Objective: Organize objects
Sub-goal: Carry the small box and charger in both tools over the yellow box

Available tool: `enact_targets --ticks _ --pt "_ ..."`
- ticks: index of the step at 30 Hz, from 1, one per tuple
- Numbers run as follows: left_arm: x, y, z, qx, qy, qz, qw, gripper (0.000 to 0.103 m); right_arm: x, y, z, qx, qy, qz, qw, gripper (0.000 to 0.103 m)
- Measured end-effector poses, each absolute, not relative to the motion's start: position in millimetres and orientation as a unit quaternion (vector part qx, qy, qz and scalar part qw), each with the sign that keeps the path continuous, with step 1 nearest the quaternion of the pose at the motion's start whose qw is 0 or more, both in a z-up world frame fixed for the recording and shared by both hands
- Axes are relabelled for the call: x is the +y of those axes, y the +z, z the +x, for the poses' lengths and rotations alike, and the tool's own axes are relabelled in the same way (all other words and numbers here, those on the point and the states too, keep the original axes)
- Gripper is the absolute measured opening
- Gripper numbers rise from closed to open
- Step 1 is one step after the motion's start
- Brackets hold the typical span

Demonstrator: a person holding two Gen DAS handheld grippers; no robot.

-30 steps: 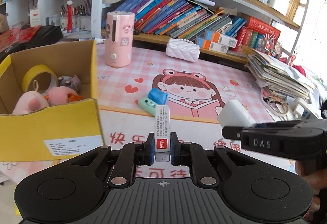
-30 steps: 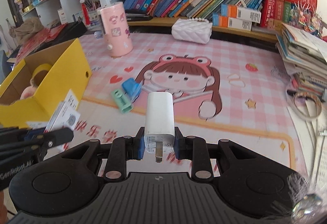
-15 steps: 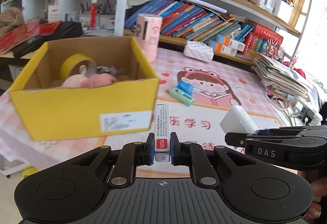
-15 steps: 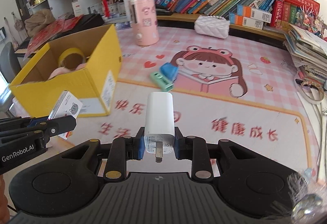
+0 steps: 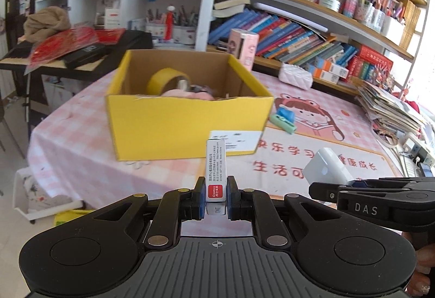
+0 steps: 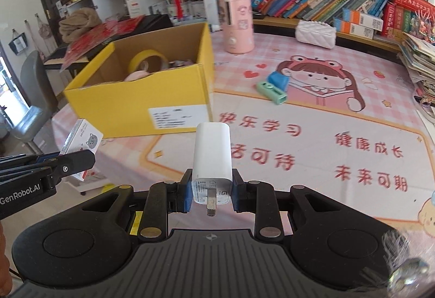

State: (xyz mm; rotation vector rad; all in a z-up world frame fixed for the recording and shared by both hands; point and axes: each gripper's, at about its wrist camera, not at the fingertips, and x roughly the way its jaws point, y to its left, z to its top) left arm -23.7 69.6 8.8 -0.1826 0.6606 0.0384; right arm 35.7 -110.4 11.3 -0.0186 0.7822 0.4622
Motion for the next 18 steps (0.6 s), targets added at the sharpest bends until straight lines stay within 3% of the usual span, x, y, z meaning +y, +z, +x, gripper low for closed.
enact_targets --ticks 18 --pt "105.3 15.8 -54.9 0.298 0.031 -0.095 0.949 0.013 -66.1 18.4 2.5 0.362 0.249 -0.033 0.897 0.025"
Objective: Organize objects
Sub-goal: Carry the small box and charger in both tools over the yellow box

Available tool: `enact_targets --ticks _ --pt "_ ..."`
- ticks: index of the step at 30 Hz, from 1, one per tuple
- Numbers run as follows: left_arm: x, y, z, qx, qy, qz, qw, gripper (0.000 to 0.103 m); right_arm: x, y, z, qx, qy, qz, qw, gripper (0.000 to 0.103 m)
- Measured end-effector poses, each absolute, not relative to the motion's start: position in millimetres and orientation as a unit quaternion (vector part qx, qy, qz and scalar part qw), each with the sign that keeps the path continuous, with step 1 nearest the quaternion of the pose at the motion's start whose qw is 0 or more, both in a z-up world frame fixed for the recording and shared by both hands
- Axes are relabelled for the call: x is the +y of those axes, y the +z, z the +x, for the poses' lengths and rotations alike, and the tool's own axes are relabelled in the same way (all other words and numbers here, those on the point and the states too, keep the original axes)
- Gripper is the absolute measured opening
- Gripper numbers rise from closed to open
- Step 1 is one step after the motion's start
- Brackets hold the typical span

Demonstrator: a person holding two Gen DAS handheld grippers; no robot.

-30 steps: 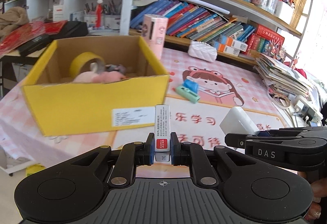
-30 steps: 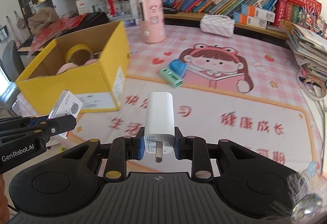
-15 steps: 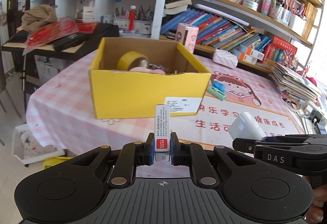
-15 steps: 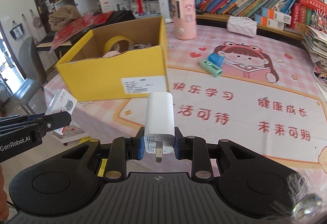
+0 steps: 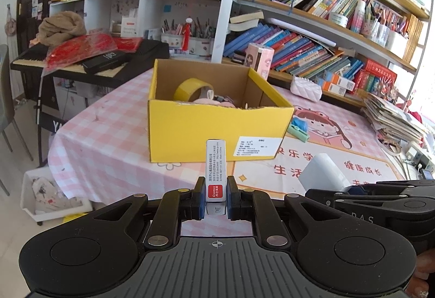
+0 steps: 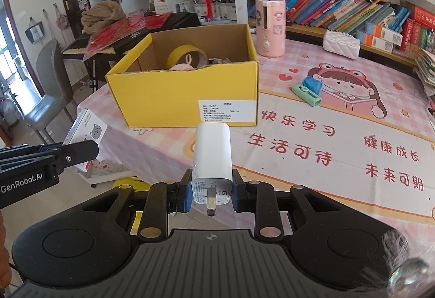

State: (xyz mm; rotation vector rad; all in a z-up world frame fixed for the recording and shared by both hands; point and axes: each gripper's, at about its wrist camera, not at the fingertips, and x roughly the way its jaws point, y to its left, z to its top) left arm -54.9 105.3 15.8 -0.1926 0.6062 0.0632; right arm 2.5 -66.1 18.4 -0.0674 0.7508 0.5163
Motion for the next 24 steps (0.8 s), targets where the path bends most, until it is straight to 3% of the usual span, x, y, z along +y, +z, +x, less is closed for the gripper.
enact_targets --ticks 14,24 --pt "115.8 27.5 -33.6 0.277 0.036 -0.092 0.956 0.013 -48.6 27.7 18.3 0.348 0.26 -0.052 0.899 0.025" --pt "129.4 36.5 24.0 0.264 0.063 -0.085 0.959 0.013 -32.7 54.4 86.2 0.298 0.275 -0.042 0.913 0.025"
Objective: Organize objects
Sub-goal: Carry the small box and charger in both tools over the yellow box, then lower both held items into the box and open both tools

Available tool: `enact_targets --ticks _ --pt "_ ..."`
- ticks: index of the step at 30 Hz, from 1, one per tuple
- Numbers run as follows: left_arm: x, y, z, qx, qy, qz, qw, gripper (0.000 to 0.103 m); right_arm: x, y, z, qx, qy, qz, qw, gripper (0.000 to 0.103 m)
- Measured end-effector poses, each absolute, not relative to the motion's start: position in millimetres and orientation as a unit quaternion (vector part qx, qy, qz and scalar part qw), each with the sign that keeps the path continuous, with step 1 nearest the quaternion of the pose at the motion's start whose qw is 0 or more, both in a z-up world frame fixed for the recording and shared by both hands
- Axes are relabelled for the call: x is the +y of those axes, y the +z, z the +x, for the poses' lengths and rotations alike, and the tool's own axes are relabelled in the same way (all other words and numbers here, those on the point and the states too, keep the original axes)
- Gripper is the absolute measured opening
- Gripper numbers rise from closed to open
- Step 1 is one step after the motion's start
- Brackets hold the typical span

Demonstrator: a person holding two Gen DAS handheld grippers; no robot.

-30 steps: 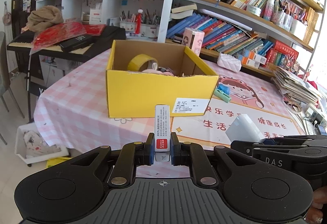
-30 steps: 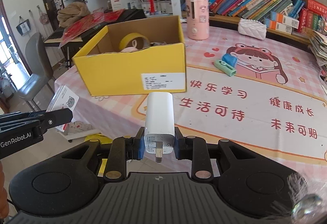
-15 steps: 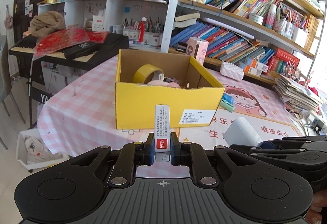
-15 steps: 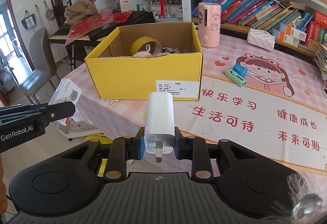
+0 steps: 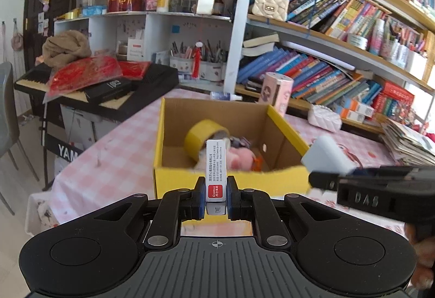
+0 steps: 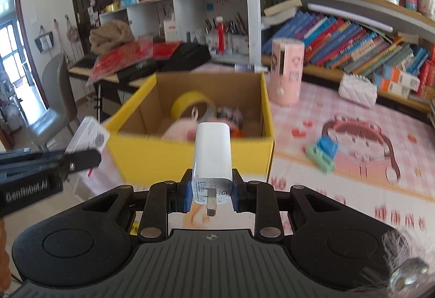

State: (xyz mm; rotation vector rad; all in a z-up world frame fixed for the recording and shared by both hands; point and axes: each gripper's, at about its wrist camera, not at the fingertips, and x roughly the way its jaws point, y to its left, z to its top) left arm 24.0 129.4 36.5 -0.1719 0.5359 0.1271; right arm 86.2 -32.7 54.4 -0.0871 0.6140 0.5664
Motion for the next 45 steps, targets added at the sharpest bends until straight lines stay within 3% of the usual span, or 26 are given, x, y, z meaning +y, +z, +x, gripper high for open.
enact_targets --ticks 20,45 --pt "132.5 -5.7 139.3 0.347 0.128 -0.038 0.928 0.013 30.2 25.0 223.2 0.292 0.341 -0.175 0.876 0.025" --pt "130.6 -19.3 164.4 0.378 0.158 -0.018 0.912 0.014 71.4 -8.7 259.9 0.357 0.409 -0.284 0.791 0.025"
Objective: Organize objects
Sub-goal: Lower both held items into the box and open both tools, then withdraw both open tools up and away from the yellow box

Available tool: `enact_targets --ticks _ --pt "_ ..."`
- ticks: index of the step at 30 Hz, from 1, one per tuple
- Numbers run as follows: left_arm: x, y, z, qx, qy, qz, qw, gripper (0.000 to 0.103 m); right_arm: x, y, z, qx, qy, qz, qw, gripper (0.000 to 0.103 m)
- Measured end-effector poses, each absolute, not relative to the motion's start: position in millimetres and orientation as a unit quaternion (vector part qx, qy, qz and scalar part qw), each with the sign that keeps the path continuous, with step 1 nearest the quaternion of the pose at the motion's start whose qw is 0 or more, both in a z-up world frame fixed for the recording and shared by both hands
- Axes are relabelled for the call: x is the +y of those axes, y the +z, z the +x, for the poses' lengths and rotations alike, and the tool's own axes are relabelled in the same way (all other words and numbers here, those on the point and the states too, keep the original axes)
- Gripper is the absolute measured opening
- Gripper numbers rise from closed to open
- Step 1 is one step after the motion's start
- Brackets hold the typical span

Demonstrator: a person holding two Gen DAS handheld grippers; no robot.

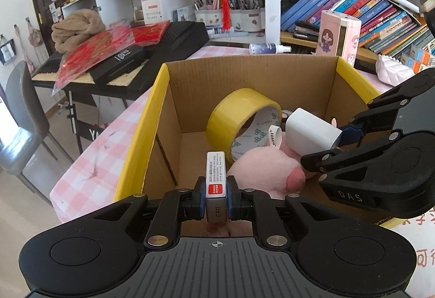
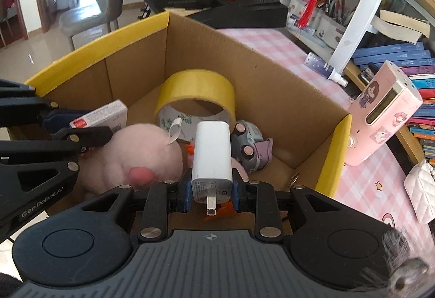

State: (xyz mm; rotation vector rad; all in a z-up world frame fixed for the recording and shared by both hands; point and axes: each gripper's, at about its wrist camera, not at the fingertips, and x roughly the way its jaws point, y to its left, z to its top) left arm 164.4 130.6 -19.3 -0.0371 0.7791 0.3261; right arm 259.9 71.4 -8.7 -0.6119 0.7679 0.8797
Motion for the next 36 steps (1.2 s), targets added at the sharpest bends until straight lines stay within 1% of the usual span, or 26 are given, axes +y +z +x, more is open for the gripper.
enact_targets --ticks 7,9,10,12,14,16,18,19,21,22,25,26,27,29,31,34,36 --pt "129.1 -18.4 161.0 0.371 0.161 -0.019 0.914 0.014 72.2 -9.7 260.8 0.363 0.412 -0.285 0.786 0.025" --pt "128.8 -16.6 159.1 0.366 0.161 -0.019 0.916 0.018 71.7 -9.3 261.0 0.363 0.412 -0.281 0.787 0.025" --pt "128.5 -15.5 158.0 0.363 0.161 -0.018 0.918 0.018 70.7 -8.6 261.3 0.362 0.412 -0.276 0.789 0.025" --pt "128.2 -12.3 155.2 0.356 0.163 -0.018 0.92 0.024 67.5 -5.7 259.2 0.353 0.414 -0.267 0.796 0.027" --pt "128.4 -8.4 152.2 0.348 0.162 -0.02 0.923 0.028 64.3 -2.0 256.1 0.342 0.413 -0.261 0.803 0.034" --pt "127.7 -3.3 148.6 0.34 0.161 -0.02 0.927 0.032 59.9 1.9 253.4 0.337 0.415 -0.249 0.808 0.035" --pt "126.2 1.8 144.4 0.329 0.162 -0.019 0.93 0.041 54.6 6.9 248.4 0.329 0.413 -0.237 0.815 0.038" --pt "125.7 4.5 141.7 0.323 0.164 -0.019 0.932 0.044 52.4 9.8 245.8 0.323 0.41 -0.232 0.821 0.038" --pt "125.2 9.8 136.2 0.313 0.165 -0.02 0.935 0.054 45.4 16.5 239.8 0.31 0.401 -0.22 0.833 0.039" --pt "124.8 12.9 133.0 0.307 0.166 -0.02 0.937 0.056 42.1 19.8 238.5 0.306 0.398 -0.213 0.838 0.039" --pt "122.8 20.9 123.1 0.291 0.169 -0.021 0.942 0.068 30.0 31.3 232.6 0.291 0.382 -0.188 0.857 0.042" --pt "122.3 23.0 119.8 0.286 0.17 -0.022 0.943 0.073 26.0 35.2 230.8 0.285 0.375 -0.18 0.864 0.044" --pt "121.8 25.3 116.6 0.282 0.171 -0.024 0.944 0.075 21.6 39.0 228.4 0.279 0.366 -0.171 0.871 0.046" --pt "121.6 28.6 110.6 0.276 0.171 -0.027 0.946 0.077 12.7 45.3 222.6 0.269 0.351 -0.154 0.884 0.051" --pt "122.1 30.4 104.5 0.272 0.171 -0.03 0.947 0.078 5.3 49.6 215.9 0.26 0.338 -0.143 0.893 0.053" --pt "122.3 31.6 94.6 0.267 0.174 -0.033 0.947 0.082 -5.0 54.0 204.5 0.247 0.315 -0.13 0.907 0.06" --pt "122.6 31.7 88.2 0.266 0.175 -0.035 0.947 0.084 -11.7 55.2 197.3 0.241 0.298 -0.121 0.916 0.062"
